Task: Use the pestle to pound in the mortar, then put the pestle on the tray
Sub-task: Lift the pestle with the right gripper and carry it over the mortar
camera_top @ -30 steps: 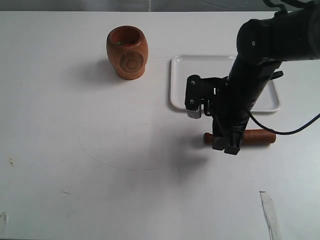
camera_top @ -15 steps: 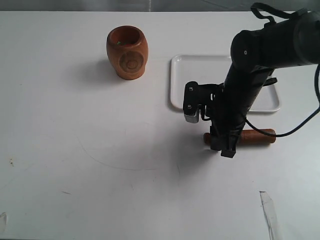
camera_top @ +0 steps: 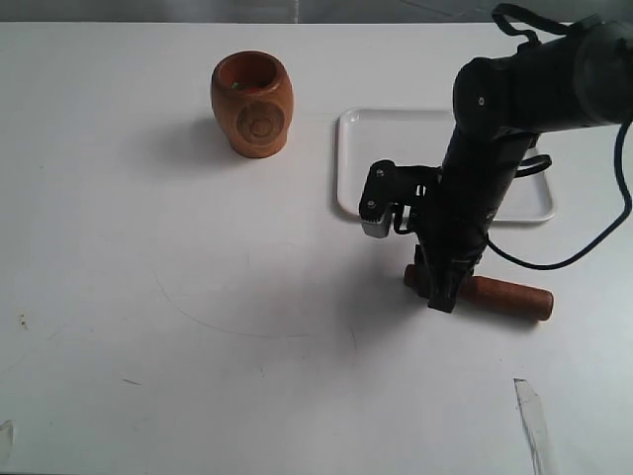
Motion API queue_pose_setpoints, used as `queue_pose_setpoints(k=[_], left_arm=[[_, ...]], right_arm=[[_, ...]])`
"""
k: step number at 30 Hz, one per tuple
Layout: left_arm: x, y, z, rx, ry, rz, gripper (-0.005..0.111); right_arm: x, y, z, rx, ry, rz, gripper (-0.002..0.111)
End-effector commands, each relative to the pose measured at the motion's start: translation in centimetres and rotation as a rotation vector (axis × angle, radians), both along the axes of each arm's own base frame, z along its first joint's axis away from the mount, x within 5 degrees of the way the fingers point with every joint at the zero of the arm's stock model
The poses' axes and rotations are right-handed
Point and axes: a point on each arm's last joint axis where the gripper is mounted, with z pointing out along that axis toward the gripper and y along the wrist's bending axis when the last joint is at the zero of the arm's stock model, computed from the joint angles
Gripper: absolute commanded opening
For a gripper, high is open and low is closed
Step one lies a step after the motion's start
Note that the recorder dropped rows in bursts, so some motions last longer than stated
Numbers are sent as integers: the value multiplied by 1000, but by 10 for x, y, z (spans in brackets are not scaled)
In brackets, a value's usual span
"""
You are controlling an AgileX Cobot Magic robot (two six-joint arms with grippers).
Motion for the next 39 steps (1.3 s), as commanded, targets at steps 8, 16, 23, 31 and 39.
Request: queue_pose_setpoints(k=[8, 16, 23, 31, 39], left_arm=[[0, -1, 0, -15, -4, -6, 0], [0, -1, 0, -15, -4, -6, 0], [0, -1, 0, -15, -4, -6, 0], [0, -1, 0, -15, -4, -6, 0], [0, -1, 0, -15, -4, -6, 0]], right_arm=[[39, 38, 114, 438, -375, -245, 0], [60, 65, 192, 1051, -582, -462, 0], [67, 95, 174, 1225, -561, -197, 0], [91, 102, 154, 1117, -662, -237, 0], [108, 55, 189, 821, -1034, -567, 0]])
